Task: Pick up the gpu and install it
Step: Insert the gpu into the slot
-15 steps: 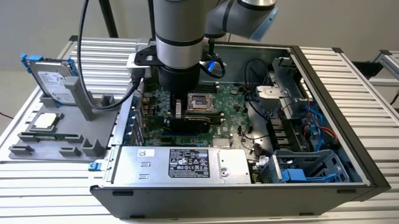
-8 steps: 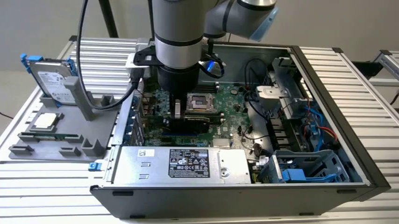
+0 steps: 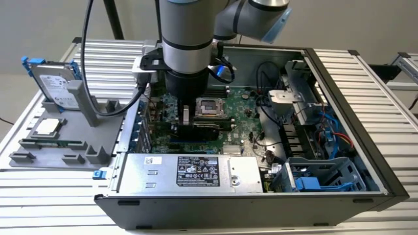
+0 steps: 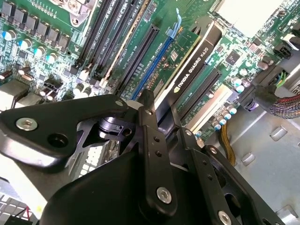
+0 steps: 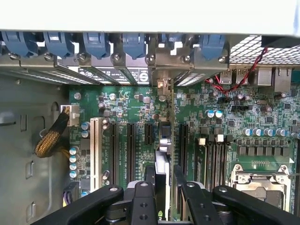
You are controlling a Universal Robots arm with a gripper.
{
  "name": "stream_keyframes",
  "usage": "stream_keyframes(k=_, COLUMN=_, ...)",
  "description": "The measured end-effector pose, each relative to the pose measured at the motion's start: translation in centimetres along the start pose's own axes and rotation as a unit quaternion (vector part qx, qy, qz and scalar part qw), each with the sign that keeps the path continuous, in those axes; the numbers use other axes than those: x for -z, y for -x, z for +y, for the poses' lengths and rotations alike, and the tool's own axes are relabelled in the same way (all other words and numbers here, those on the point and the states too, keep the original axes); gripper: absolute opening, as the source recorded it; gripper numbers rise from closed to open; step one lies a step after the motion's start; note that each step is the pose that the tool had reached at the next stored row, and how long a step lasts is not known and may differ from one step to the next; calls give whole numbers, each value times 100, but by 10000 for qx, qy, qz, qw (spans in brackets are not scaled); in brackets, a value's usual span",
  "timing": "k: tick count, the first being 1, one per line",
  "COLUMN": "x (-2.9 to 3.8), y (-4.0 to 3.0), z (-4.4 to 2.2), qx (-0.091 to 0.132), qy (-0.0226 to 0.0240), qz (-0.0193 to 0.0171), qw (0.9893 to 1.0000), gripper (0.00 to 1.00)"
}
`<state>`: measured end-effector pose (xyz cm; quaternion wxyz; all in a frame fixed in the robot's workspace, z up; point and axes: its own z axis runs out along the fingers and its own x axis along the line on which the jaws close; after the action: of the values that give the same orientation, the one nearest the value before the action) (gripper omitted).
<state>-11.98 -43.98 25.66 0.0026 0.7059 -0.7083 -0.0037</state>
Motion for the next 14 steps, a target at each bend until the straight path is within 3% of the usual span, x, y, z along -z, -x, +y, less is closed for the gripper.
stream_keyframes(k=14, x=-6, y=7, z=7, qx=0, qy=-1, qz=0, qw=10000, gripper=0)
